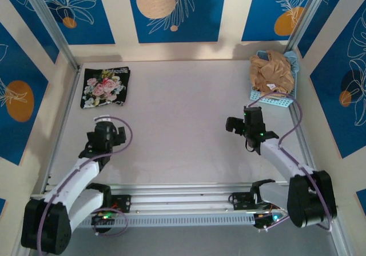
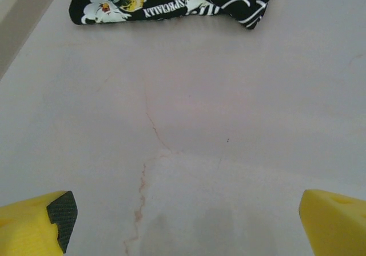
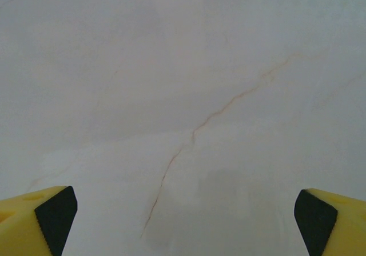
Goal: Fold and stack the t-shirts
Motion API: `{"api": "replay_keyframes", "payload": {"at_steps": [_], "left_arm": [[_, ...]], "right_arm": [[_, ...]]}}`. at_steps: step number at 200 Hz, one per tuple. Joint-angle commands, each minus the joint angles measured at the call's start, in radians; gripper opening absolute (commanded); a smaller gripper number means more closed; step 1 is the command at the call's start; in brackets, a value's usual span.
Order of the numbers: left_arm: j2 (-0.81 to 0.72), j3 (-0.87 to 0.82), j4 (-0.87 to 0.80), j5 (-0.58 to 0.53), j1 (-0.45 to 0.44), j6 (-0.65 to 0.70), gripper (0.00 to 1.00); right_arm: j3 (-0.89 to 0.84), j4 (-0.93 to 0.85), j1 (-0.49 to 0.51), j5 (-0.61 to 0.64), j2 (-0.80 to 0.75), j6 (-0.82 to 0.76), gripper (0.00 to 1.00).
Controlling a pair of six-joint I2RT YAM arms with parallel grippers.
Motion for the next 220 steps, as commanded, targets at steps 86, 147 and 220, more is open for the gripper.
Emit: {"api": "replay_keyframes", "payload": {"at_steps": [86, 147, 220], "left_arm": [[0.513, 0.074, 0.709, 0.219, 0.141, 0.164, 1.00], [0.588, 0.015, 0.883, 0.249, 0.121, 0.198, 1.00], [0.587, 0.001, 0.916, 0.243, 0.114, 0.205, 1.00]], "right_arm": [[-0.088, 0.803, -0.174, -0.205, 0.335, -0.179, 0.99], [-0.115, 0.885, -0.161, -0.202, 0.375, -0.197, 0.99], [-0.130, 0.919, -0.152, -0.188, 0.376, -0.204, 0.99]]}}
